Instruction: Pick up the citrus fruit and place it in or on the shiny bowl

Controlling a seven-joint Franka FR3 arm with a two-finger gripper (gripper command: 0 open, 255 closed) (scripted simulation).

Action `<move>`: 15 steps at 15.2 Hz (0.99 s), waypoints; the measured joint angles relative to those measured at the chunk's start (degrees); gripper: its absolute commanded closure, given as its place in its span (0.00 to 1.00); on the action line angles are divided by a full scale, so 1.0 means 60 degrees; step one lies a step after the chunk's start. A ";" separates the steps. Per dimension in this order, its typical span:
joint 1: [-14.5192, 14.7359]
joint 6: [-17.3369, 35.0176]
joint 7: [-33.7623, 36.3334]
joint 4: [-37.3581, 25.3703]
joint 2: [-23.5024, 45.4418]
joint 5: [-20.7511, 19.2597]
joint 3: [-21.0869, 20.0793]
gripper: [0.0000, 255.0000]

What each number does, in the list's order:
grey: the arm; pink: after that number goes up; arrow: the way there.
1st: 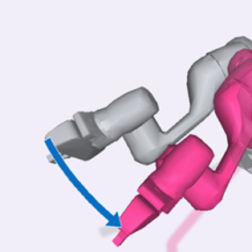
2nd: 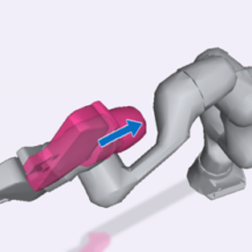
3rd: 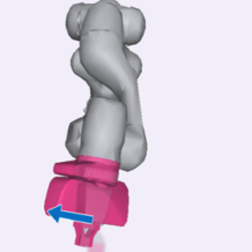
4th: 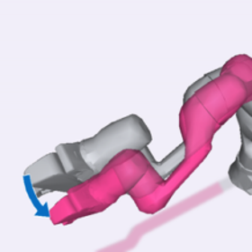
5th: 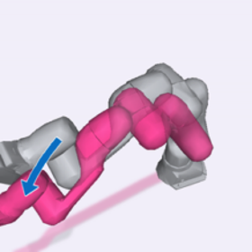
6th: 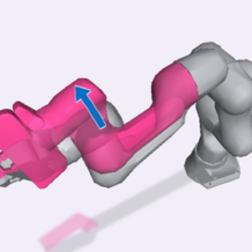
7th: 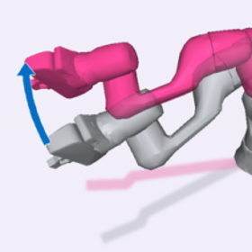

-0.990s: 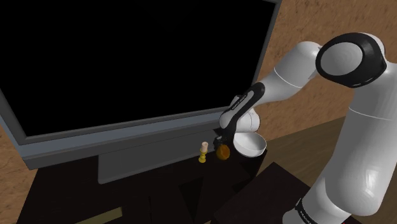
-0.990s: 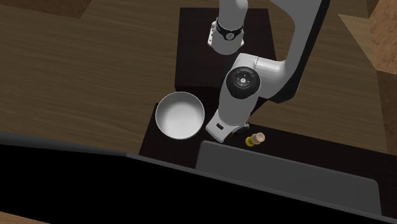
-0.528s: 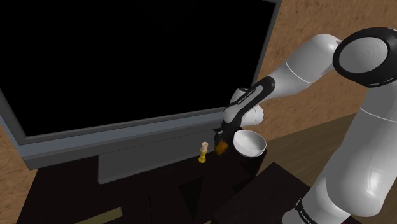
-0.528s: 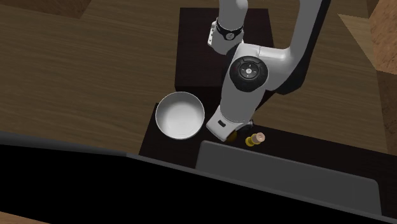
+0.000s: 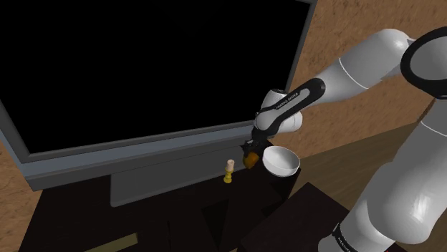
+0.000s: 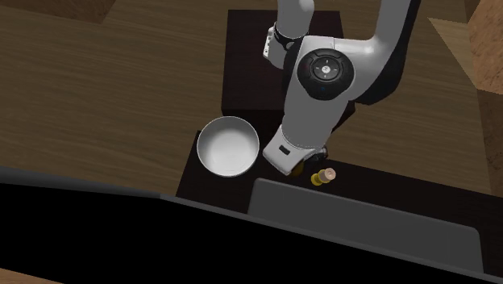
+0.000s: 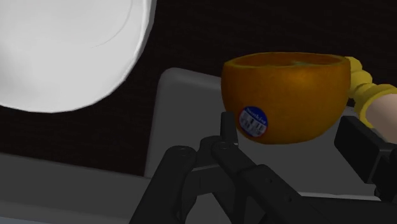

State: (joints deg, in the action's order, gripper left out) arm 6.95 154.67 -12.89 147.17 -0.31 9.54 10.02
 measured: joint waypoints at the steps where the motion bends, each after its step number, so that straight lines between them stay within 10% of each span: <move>1: -0.0014 -0.0151 0.0062 -0.0043 -0.0113 -0.0089 0.0013 1.00; 15: -0.0309 -0.1917 0.0351 -0.0350 -0.1593 -0.0862 0.0192 1.00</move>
State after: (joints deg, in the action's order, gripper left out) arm 5.10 143.17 -10.78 145.07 -9.86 4.36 11.17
